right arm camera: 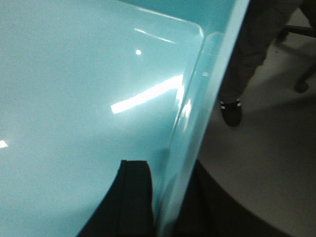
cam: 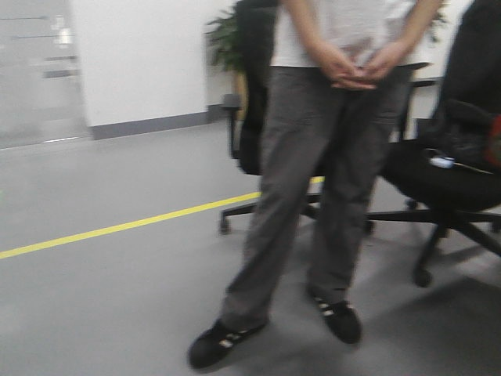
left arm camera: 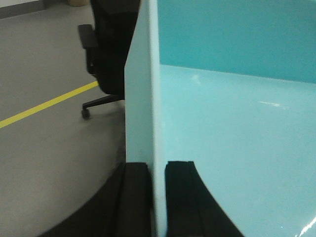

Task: Fetch blue bin and place on conveyor start
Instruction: 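Carry the bin with both grippers while driving to the red conveyor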

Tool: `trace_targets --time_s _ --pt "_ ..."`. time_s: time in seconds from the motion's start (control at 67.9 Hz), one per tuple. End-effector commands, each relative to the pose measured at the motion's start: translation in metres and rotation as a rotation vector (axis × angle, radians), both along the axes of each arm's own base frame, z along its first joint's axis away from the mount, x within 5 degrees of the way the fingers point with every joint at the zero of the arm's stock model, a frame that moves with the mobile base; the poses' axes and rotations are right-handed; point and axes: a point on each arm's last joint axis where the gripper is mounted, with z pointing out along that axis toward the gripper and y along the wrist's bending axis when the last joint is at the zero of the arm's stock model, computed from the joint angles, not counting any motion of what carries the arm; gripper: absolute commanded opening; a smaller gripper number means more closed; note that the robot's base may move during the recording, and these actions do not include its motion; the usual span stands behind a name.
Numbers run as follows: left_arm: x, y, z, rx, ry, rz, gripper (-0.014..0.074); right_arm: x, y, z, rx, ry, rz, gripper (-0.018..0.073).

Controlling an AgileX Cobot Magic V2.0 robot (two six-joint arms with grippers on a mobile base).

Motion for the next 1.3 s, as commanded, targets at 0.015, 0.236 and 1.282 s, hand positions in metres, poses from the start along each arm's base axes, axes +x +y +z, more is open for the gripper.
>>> trace_targets --time_s 0.015,0.236,1.282 --pt "-0.0048 -0.0028 0.0123 -0.078 -0.068 -0.025 -0.0111 -0.0015 -0.0001 0.0079 -0.01 -0.06 0.017 -0.0151" --pt "-0.0048 -0.0028 0.0123 -0.078 -0.068 -0.025 -0.0111 -0.0015 -0.0001 0.0079 -0.01 -0.06 0.017 -0.0151" --pt "-0.0048 -0.0028 0.0123 -0.078 -0.068 -0.025 -0.0111 -0.0015 -0.0001 0.0079 -0.01 -0.06 0.017 -0.0151"
